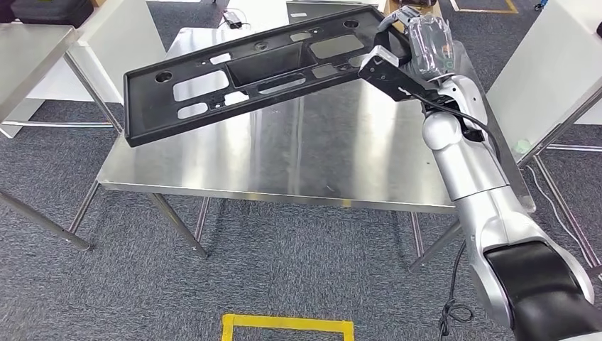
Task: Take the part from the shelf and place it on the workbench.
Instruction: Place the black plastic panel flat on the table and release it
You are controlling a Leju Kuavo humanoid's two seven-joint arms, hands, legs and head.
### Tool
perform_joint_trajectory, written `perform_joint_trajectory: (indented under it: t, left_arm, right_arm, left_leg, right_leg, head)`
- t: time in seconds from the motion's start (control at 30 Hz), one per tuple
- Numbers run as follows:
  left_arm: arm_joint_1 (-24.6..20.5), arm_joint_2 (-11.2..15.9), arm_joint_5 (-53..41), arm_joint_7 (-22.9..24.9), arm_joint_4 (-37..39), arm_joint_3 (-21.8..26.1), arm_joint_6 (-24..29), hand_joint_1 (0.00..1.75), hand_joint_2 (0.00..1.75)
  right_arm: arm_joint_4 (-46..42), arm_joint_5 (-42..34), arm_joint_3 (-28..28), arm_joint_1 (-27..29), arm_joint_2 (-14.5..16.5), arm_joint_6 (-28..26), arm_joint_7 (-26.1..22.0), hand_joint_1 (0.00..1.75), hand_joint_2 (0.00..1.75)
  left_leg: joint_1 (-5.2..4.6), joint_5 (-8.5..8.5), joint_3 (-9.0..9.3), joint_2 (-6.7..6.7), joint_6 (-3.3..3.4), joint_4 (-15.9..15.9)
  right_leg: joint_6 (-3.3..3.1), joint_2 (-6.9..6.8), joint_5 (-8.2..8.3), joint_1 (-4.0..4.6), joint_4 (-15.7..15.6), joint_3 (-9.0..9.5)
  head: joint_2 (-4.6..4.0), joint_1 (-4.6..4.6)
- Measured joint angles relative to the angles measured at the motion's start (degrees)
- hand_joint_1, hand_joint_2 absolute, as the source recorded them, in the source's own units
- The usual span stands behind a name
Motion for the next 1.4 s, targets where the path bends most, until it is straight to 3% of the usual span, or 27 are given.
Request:
perform_joint_trajectory:
  t: [0.07, 0.17, 0.2, 0.23, 0.3, 0.33, 0.37, 0.43, 0.53, 0.67, 1.07, 1.4]
  left_arm:
    - [-0.22, -0.04, -0.02, 0.00, 0.00, -0.16, -0.22, 0.00, 1.75]
    - [-0.44, -0.06, -0.08, 0.01, 0.00, -0.39, -0.42, 0.00, 1.75]
    - [-0.45, -0.09, -0.08, 0.01, 0.00, -0.42, -0.44, 0.00, 1.75]
    - [-0.46, -0.11, -0.07, 0.01, -0.01, -0.43, -0.46, 0.00, 1.75]
    - [-0.52, -0.14, -0.07, 0.01, -0.04, -0.45, -0.46, 0.00, 1.75]
    - [-0.57, -0.14, -0.06, 0.01, -0.07, -0.45, -0.47, 0.00, 1.75]
    - [-0.60, -0.14, -0.03, 0.01, -0.09, -0.45, -0.48, 0.00, 1.75]
    - [-0.59, -0.12, 0.04, 0.01, -0.12, -0.45, -0.51, 0.00, 1.75]
    - [-0.51, -0.08, 0.09, 0.01, -0.13, -0.46, -0.53, 0.00, 1.75]
    - [-0.51, -0.02, 0.09, 0.01, -0.15, -0.48, -0.53, 0.00, 1.75]
    - [1.25, 0.37, 1.51, 0.01, -1.08, -0.41, -0.78, 0.00, 1.75]
    - [3.85, 1.09, 2.51, 0.01, -2.15, 0.05, -1.24, 0.00, 1.75]
  right_arm:
    - [-0.61, 0.08, -0.45, 0.11, -0.56, 0.01, 0.10, 1.75, 1.75]
    - [-0.81, 0.04, -1.08, 0.74, -1.50, 0.08, 0.13, 1.75, 1.75]
    - [-0.81, 0.02, -1.24, 1.04, -1.73, 0.11, 0.14, 1.75, 1.75]
    - [-0.82, -0.01, -1.37, 1.26, -1.91, 0.14, 0.14, 1.75, 1.75]
    - [-0.89, -0.04, -1.58, 1.41, -2.16, 0.17, 0.11, 1.75, 1.75]
    - [-0.93, -0.04, -1.65, 1.37, -2.23, 0.19, 0.09, 1.75, 1.75]
    - [-1.00, -0.03, -1.71, 1.35, -2.29, 0.22, 0.07, 1.75, 1.75]
    - [-1.14, -0.01, -1.81, 1.40, -2.38, 0.28, 0.02, 1.75, 1.75]
    - [-1.29, 0.02, -1.98, 1.47, -2.43, 0.31, 0.02, 1.75, 1.75]
    - [-1.31, 0.04, -2.20, 1.55, -2.44, 0.31, 0.02, 1.75, 1.75]
    - [-0.28, -0.61, -4.84, 4.63, -3.93, -0.12, -0.40, 1.75, 1.75]
    - [9.47, -0.16, -10.39, 10.65, -4.20, -7.77, -2.97, 1.75, 1.75]
  left_leg:
    - [0.07, -0.14, 0.88, -0.10, 0.70, -0.64]
    - [-0.09, -0.89, 1.54, -0.45, 1.57, -0.76]
    - [-0.18, -1.18, 1.76, -0.61, 1.67, -0.72]
    - [-0.25, -1.50, 2.02, -0.78, 1.69, -0.63]
    - [-0.34, -2.30, 2.67, -1.04, 1.55, -0.30]
    - [-0.49, -2.76, 2.90, -1.14, 1.40, 0.04]
    - [-0.60, -3.17, 3.05, -1.23, 1.20, 0.30]
    - [-0.85, -3.76, 3.12, -1.35, 1.07, 0.73]
    - [-0.75, -4.03, 3.22, -1.27, 1.35, 0.77]
    - [-0.61, -4.11, 3.35, -1.13, 1.14, 0.62]
    - [-0.70, -4.14, 3.40, -1.14, 0.90, 0.56]
    - [-0.98, -4.15, 3.39, -1.24, 0.95, 0.56]
  right_leg:
    - [0.00, -0.06, -1.81, 0.06, 3.88, -1.83]
    - [-0.35, -0.07, -5.20, 0.06, 15.80, -9.48]
    - [-0.09, -0.07, -5.06, 0.07, 17.63, -11.34]
    - [0.34, -0.07, -3.86, 0.10, 17.09, -12.02]
    - [1.24, -0.08, 0.82, 0.16, 9.79, -10.00]
    - [1.33, -0.07, 3.13, 0.24, 5.44, -8.28]
    - [1.07, -0.07, 4.75, 0.33, 2.26, -6.94]
    - [0.25, -0.04, 5.91, 0.36, 0.02, -5.84]
    - [-0.11, 0.00, 5.94, 0.28, 0.01, -5.81]
    - [-0.30, 0.11, 5.81, 0.41, 0.02, -5.81]
    - [-0.45, 0.11, 5.72, 0.42, 0.02, -5.69]
    - [-0.43, 0.09, 5.71, 0.41, 0.01, -5.62]
  head:
    - [0.00, 0.05]
    - [0.00, 0.10]
    - [0.00, 0.10]
    - [0.00, 0.10]
    - [0.00, 0.11]
    - [0.00, 0.11]
    - [0.00, 0.09]
    - [0.00, 0.02]
    - [0.00, -0.01]
    - [0.00, -0.01]
    - [0.00, 0.01]
    - [0.00, 0.01]
